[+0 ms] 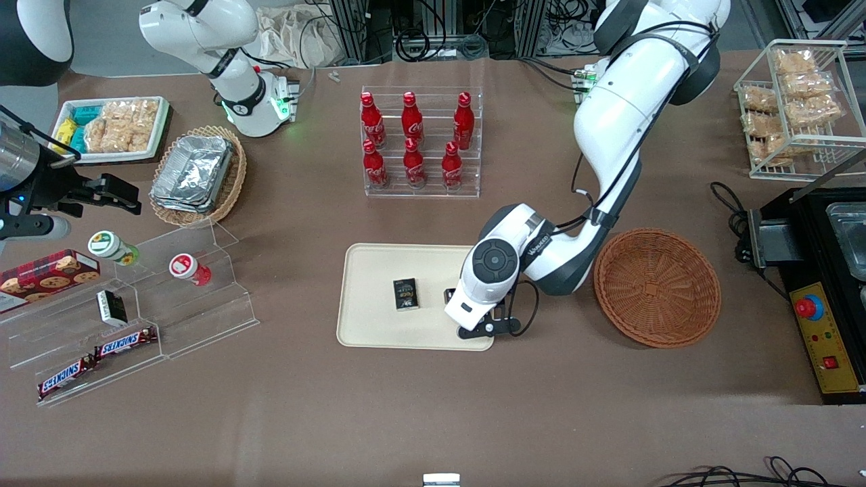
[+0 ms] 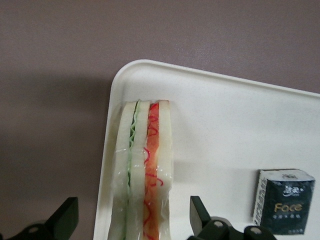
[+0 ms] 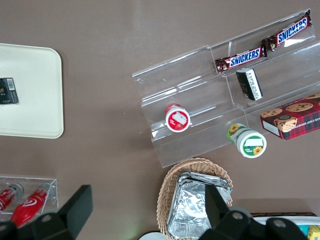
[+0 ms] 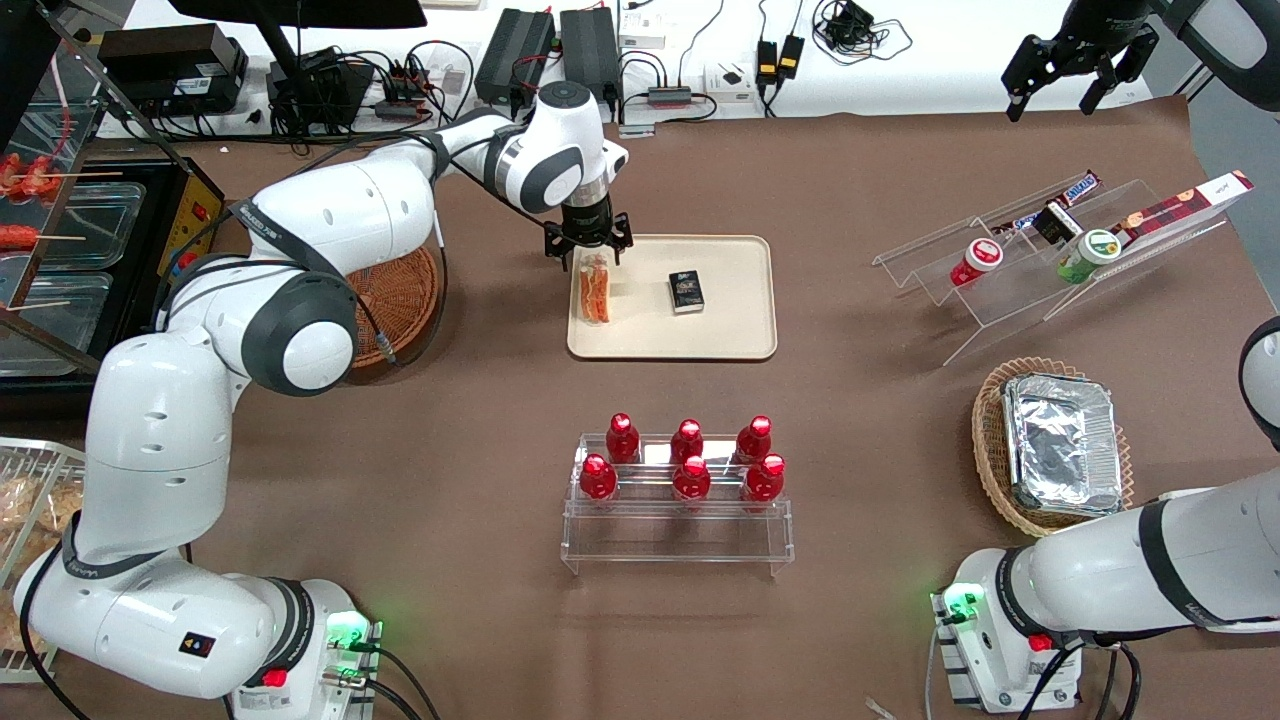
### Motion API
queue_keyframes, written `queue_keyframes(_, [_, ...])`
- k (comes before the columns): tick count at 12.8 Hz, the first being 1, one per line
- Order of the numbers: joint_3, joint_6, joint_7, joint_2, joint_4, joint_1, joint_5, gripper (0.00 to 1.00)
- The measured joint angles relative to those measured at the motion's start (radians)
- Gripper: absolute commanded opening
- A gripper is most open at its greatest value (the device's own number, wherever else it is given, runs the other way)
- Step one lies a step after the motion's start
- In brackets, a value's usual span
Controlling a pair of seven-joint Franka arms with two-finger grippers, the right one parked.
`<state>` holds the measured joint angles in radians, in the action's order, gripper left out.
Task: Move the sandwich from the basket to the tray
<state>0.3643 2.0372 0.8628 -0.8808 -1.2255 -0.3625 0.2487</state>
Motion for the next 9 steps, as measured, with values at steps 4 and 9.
queue_keyframes(4, [-0.008,-0.175,-0.002,0.124,0.013,0.062,0.003,1.00])
queue_keyframes(9, [-0.007,-0.248,-0.022,0.388,-0.129,0.189,-0.002,1.00])
